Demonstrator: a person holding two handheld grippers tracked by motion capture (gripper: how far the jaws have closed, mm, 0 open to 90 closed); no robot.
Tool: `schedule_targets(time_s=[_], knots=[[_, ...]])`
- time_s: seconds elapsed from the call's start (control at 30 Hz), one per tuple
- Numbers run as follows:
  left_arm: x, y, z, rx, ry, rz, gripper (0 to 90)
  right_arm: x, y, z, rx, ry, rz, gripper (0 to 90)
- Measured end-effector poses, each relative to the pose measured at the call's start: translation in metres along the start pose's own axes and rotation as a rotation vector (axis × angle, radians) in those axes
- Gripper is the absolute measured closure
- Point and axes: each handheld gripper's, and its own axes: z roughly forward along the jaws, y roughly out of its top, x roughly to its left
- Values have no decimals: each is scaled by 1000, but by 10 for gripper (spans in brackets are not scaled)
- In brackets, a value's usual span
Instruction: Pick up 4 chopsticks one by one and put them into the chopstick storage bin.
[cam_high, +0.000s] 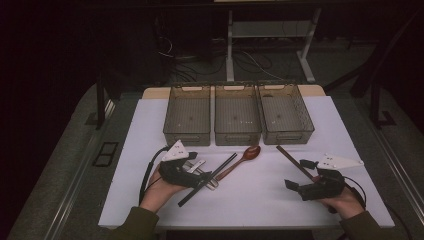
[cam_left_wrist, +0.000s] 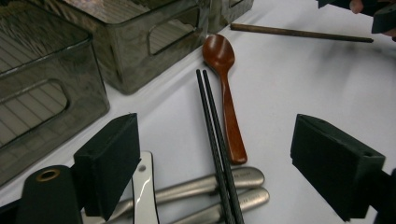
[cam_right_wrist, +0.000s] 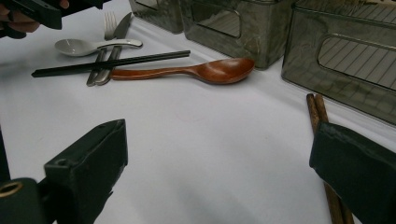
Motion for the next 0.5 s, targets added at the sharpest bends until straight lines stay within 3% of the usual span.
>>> schedule_targets(time_s=[0.2,0.5], knots=[[-1,6,10,6,7,-4,214,0,0,0,1,1,0,38],[-5,3,15,49,11,-3,484,0,0,1,1,7,-8,38]])
